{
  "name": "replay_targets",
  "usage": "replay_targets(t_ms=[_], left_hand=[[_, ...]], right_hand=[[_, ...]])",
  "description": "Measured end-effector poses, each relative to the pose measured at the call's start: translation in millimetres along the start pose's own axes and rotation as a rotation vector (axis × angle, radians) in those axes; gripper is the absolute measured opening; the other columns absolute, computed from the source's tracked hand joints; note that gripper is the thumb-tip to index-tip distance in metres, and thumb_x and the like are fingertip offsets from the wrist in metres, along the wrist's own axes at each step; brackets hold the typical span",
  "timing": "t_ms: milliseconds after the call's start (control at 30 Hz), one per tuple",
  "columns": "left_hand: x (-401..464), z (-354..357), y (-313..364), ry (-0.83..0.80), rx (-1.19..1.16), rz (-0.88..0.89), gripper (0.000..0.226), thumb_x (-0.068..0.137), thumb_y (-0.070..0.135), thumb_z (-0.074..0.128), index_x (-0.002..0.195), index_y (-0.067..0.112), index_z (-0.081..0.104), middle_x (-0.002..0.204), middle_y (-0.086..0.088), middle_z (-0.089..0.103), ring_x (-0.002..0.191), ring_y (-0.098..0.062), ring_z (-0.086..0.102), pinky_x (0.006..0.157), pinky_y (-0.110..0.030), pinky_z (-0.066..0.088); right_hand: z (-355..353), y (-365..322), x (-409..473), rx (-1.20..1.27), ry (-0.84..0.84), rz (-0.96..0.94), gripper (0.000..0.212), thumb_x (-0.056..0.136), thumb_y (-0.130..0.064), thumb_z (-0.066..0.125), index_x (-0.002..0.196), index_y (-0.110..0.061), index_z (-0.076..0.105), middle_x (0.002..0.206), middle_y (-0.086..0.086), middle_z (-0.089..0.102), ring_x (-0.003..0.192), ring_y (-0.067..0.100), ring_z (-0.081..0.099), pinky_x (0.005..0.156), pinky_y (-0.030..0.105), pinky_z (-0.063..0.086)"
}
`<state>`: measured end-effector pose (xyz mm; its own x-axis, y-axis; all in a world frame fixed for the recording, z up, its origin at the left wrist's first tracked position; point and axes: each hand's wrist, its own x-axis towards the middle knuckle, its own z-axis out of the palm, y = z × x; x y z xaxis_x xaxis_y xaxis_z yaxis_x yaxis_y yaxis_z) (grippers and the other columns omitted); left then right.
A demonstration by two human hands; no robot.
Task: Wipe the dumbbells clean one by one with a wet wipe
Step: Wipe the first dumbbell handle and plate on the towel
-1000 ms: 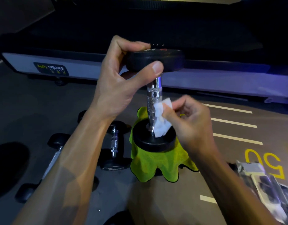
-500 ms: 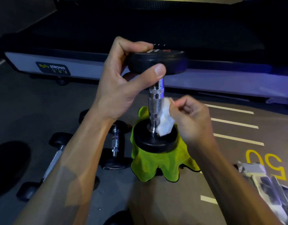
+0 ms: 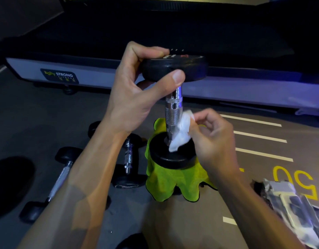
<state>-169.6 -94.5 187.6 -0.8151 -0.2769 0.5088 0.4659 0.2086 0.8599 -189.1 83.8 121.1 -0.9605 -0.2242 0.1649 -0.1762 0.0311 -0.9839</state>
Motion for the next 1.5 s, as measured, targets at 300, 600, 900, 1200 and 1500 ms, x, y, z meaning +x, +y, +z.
replay_targets(t_ms=[300,600,900,1200,1500], left_hand=[[0.3,-1.1,0.7,-0.021,-0.004,0.0,0.038,0.085,0.031,0.079,0.112,0.023,0.053,0.136,-0.016,0.064,0.124,-0.018,0.063,0.099,-0.024,0.049],[1.9,0.1,-0.8,0.011,-0.017,-0.008,0.039,0.085,0.031,0.079,0.111,0.02,0.053,0.133,-0.014,0.066,0.121,-0.018,0.063,0.097,-0.027,0.051],[5.7,6.2,-3.1,-0.006,-0.011,-0.009,0.043,0.085,0.031,0.08,0.114,0.014,0.054,0.131,-0.016,0.065,0.124,-0.028,0.064,0.098,-0.023,0.05],[4.5,9.6,0.8,0.021,0.026,-0.012,0.043,0.083,0.03,0.084,0.112,0.02,0.054,0.128,-0.013,0.066,0.119,-0.019,0.065,0.094,-0.034,0.057],[-10.3,39.3,10.9,0.234,0.328,0.017,0.055,0.075,0.053,0.091,0.108,0.028,0.056,0.108,0.011,0.068,0.108,-0.016,0.066,0.09,-0.041,0.057]], right_hand=[[-37.1,2.4,11.1,-0.057,0.148,-0.043,0.012,0.1,-0.008,0.069,0.094,-0.019,0.067,0.085,-0.009,0.078,0.08,0.005,0.073,0.074,0.027,0.057],[-30.3,6.9,-21.8,-0.061,-0.249,-0.014,0.017,0.099,-0.026,0.064,0.105,-0.02,0.079,0.11,-0.009,0.08,0.113,0.009,0.072,0.102,0.031,0.054],[-17.5,6.2,-3.9,-0.113,-0.26,0.109,0.034,0.079,-0.032,0.081,0.109,-0.024,0.066,0.103,-0.005,0.082,0.101,0.017,0.077,0.097,0.056,0.058],[-15.7,3.6,-0.8,-0.155,-0.455,0.08,0.022,0.102,-0.015,0.064,0.123,-0.018,0.071,0.117,-0.006,0.078,0.117,0.006,0.07,0.105,0.042,0.055],[0.0,-9.5,-7.2,-0.197,-0.117,-0.004,0.025,0.091,-0.035,0.073,0.112,-0.022,0.073,0.099,-0.001,0.08,0.099,0.013,0.076,0.09,0.05,0.06]])
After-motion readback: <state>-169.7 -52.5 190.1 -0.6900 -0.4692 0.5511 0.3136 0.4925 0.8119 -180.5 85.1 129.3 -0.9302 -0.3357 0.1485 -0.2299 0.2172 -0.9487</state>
